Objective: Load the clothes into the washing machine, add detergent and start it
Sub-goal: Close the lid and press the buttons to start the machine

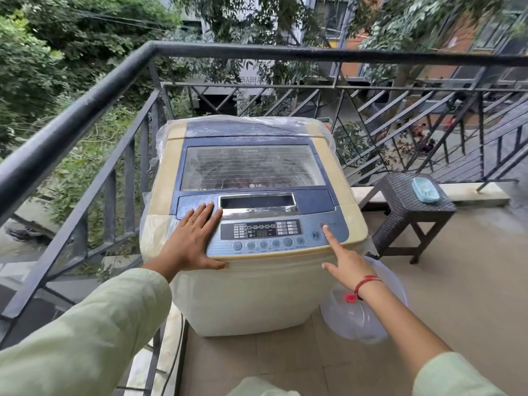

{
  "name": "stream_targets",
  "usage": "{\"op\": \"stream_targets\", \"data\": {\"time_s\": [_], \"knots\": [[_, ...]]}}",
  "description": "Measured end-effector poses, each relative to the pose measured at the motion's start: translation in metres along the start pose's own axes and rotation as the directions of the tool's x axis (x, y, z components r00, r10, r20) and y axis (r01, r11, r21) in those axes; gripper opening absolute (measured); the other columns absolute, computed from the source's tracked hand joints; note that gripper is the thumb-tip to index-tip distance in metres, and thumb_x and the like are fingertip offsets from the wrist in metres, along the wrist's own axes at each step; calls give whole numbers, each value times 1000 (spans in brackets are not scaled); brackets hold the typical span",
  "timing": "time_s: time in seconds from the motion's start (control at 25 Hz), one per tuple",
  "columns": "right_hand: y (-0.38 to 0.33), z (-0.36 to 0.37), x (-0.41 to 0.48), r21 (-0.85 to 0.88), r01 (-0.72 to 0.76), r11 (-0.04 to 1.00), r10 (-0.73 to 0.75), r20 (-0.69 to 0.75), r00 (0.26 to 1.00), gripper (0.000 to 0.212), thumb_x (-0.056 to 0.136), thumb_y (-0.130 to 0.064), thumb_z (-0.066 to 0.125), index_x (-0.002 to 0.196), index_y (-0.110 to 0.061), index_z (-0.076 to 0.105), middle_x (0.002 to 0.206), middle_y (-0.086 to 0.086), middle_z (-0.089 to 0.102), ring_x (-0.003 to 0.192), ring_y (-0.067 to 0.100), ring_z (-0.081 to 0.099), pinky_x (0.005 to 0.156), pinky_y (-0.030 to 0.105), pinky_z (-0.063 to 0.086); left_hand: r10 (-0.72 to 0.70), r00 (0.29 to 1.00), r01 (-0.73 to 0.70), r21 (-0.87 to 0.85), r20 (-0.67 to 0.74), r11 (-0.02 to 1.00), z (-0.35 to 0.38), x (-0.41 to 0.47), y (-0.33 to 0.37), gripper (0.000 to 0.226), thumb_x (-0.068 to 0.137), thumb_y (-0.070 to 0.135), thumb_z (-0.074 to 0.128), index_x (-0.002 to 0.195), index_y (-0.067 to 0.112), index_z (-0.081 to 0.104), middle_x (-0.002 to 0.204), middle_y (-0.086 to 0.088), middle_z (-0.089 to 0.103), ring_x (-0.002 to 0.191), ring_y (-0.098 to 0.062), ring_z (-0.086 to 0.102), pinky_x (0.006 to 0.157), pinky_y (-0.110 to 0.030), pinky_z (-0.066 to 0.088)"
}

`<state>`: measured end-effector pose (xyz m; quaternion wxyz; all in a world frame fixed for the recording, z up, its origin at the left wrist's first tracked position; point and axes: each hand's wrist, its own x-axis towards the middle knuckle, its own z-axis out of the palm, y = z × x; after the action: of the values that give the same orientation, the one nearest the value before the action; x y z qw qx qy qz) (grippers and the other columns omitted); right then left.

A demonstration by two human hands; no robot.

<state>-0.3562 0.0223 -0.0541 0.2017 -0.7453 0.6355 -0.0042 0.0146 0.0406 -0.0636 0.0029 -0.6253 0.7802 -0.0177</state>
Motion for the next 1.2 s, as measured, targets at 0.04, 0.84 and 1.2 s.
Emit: {"op": "stream_targets", "data": {"time_s": [0.04,0.84,1.2], "knots": [[-1,0,-1,-11,2,1000,-2,-2,1000,93,90,-37,55,139,-47,-22,92,8,62,88,28,63,68,33,47,0,1000,0,-4,-1,1000,0,0,0,130,56,95,36,151,18,-7,159,-10,-4,143,-19,-15,119,-37,-6],[-166,59,-20,-214,307,927,-307,36,951,86,92,-30,51,146,-27,-16,98,8,69,88,28,65,73,34,48,-6,1000,6,-21,19,1000,0,-1,0,129,57,91,42,152,16,-2,159,-13,1,147,-28,0,120,-44,4],[-181,64,-16,-338,296,893,-307,22,951,73,94,-12,47,148,-8,-1,100,7,69,90,26,66,65,31,43,-5,1000,6,-21,23,1000,1,-1,0,127,59,88,46,152,16,-1,159,-13,3,147,-29,1,120,-45,4]]}}
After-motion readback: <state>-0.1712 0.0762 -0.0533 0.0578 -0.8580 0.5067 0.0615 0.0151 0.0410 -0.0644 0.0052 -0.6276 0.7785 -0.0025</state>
